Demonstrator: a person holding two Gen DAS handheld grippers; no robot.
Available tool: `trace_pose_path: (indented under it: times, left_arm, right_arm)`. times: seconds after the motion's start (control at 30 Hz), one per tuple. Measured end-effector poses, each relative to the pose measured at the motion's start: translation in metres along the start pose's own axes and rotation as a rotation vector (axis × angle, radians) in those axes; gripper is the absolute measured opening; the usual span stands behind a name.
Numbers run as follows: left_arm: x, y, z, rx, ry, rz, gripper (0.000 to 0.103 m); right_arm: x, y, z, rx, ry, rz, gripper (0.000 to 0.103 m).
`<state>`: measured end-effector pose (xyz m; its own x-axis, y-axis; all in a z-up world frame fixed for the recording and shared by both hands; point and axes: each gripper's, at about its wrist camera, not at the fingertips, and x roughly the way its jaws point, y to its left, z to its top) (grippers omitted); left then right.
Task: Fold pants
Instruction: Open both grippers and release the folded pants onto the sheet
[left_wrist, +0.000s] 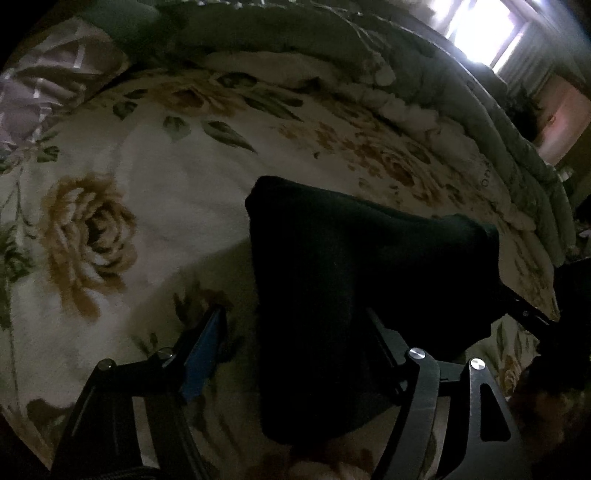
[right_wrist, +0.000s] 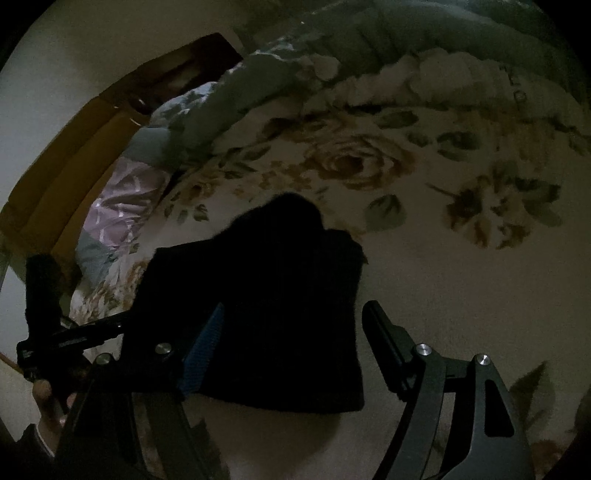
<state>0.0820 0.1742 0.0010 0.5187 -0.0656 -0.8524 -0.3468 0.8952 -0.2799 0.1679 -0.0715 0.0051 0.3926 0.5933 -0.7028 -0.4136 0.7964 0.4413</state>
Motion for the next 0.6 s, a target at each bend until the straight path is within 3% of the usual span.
trace_pose_path:
  times: [0.27, 0.6]
  left_arm:
    - [-0.026, -0.002, -0.011, 0.017, -0.052, 0.047, 0.077]
    - [-0.052, -0.021, -0.037, 0.101, -0.105, 0.122, 0.079]
  right_arm:
    - [-0.029, 0.024, -0.006, -0.1, -0.052, 0.002, 0.086]
    - [-0.039, 0.045, -0.029, -0.22, -0.056, -0.002, 0.094]
